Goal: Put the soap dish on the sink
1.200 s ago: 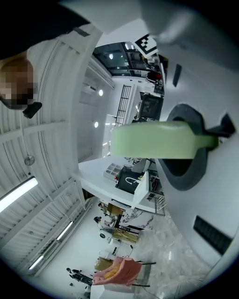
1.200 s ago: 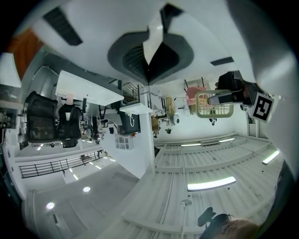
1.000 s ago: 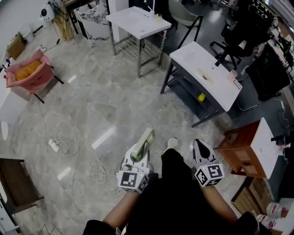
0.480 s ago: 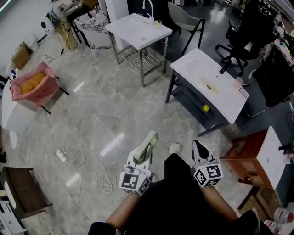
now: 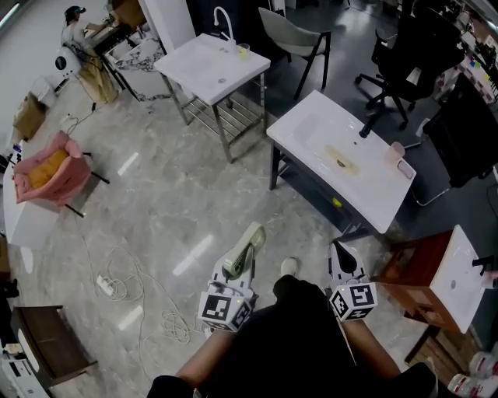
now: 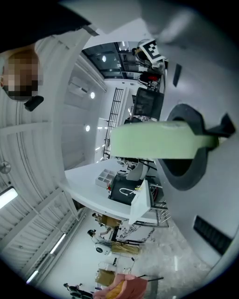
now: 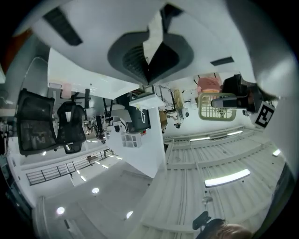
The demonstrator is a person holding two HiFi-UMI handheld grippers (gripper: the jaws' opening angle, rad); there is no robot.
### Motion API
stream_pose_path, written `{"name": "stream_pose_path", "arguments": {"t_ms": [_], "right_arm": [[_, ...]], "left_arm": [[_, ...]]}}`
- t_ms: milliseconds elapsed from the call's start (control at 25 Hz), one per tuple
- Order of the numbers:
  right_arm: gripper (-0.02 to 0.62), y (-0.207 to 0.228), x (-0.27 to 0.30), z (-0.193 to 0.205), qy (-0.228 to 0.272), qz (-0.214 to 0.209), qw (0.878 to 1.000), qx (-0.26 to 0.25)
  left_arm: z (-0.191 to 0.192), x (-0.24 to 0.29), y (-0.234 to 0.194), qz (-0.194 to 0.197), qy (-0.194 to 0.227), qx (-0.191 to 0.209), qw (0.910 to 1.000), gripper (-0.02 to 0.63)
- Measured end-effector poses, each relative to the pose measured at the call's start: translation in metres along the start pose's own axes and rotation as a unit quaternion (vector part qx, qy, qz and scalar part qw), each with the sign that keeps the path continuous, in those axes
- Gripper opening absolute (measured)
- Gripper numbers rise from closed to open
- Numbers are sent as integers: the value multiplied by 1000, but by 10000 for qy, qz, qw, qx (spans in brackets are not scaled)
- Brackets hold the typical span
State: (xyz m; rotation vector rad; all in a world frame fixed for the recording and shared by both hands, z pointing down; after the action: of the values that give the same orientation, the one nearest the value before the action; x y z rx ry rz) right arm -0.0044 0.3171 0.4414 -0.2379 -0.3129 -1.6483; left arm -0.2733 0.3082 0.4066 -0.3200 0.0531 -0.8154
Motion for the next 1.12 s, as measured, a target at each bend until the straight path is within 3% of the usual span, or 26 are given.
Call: {"name": "stream_pose_path", "arguments": {"t_ms": [320,520,840,1120], "right_arm": [[-2,66,69,-40,339,-3,9993,155],[-2,93,93,-55,466,-40,9987,192],[-2,122,123,-51,354,-132,9982,464],[-2,127,143,-42,180,-353,9978,535]], "left_arm": [[-26,89,1,27,74,229,9997,16],[-31,132,8,89,-12,668,9977,16],[-43,177,-7,-69,-145,766,9969,17],[-37,188,-17,-285,-165,529,9981,17]]}}
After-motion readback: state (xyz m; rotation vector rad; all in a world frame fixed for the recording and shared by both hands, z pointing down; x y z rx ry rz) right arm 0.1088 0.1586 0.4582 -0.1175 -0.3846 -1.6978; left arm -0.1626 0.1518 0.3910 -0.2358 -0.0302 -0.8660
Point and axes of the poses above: the fingertips, and each gripper's own axes: x forward along the fingers, y to its right, z out of its underside, the point moved 7 cm from there along -x, backward along the fingers, and after that the axes turned 13 degrees about z, right-handed, at the moved point
